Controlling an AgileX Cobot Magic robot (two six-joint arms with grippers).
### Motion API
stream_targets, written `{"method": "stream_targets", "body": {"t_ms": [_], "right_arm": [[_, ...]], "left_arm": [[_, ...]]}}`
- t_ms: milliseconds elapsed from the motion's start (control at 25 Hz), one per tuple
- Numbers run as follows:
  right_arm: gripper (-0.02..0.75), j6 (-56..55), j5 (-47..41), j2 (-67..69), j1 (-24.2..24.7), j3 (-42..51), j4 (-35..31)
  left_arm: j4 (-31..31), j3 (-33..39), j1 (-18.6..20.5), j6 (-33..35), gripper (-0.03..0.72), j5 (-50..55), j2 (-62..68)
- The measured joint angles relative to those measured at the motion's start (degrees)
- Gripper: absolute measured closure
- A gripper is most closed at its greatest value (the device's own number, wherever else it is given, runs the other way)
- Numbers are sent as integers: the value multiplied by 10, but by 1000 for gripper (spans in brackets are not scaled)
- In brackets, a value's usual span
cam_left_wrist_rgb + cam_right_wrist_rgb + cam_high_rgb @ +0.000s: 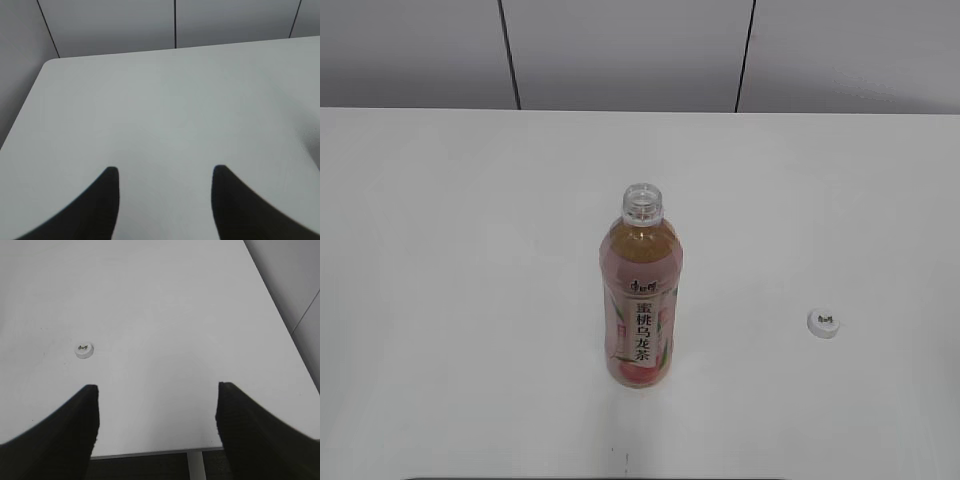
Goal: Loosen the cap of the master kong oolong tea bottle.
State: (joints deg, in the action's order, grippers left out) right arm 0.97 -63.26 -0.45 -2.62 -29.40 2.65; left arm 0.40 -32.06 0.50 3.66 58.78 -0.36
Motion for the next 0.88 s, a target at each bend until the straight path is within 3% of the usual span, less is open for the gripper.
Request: {"method": "stream_targets", "body": {"t_ms": [880], "right_arm": [[188, 28, 0, 0, 0, 0, -32]], "left_arm": [[0, 0, 0, 0, 316, 0, 0]]}}
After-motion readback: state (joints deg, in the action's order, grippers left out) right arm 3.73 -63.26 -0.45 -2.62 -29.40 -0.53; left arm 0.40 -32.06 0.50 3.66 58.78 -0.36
